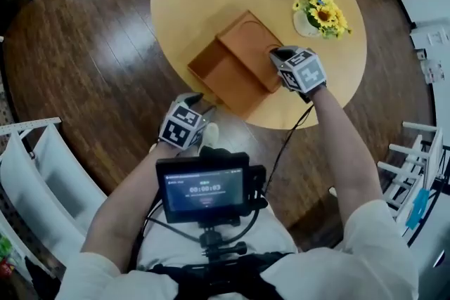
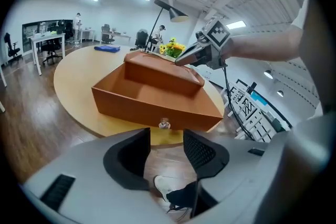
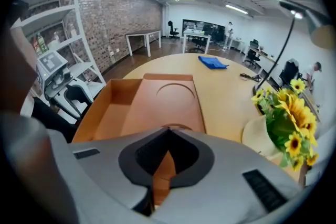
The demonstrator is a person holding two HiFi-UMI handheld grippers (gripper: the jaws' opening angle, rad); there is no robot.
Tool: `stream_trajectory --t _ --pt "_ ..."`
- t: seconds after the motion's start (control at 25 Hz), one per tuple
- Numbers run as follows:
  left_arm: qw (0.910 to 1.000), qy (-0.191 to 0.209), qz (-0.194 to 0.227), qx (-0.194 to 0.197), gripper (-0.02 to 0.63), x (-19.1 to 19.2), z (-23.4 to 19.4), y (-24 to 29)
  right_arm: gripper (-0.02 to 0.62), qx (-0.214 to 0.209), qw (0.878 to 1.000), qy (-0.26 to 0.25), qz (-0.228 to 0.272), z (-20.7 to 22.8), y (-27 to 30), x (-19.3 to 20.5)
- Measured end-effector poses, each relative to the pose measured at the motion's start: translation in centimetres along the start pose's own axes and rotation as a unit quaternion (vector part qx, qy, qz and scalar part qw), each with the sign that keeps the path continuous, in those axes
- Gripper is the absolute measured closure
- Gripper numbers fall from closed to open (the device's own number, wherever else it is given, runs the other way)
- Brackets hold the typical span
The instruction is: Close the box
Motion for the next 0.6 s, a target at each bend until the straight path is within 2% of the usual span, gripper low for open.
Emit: stream_trajectory --t 0.16,0.24,0.6 --pt "0.9997 0.001 -0.008 -0.022 0.433 0.1 0.0 0.9 0.594 -0.018 1.0 -0.021 -0.013 -0.1 1.1 -0.1" --pt "0.9995 0.0 -0.008 -0.03 0.496 0.2 0.1 1.1 0.594 -0.02 1.0 -0.02 -0.005 -0.2 1.0 -0.1" --pt "0.9989 -0.001 -0.015 -0.045 0.54 0.4 0.2 2.2 0.594 -0.021 0.999 0.016 0.019 -0.1 0.9 0.2"
Point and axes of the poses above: the fingertips, and each gripper's own axes: y forward along the fingers, z to its right, x out of its underside, the point moved 7 cm from there along -y, backward along the fingers, and after that the axes turned 10 degrees about z, right-handed, at the moved point
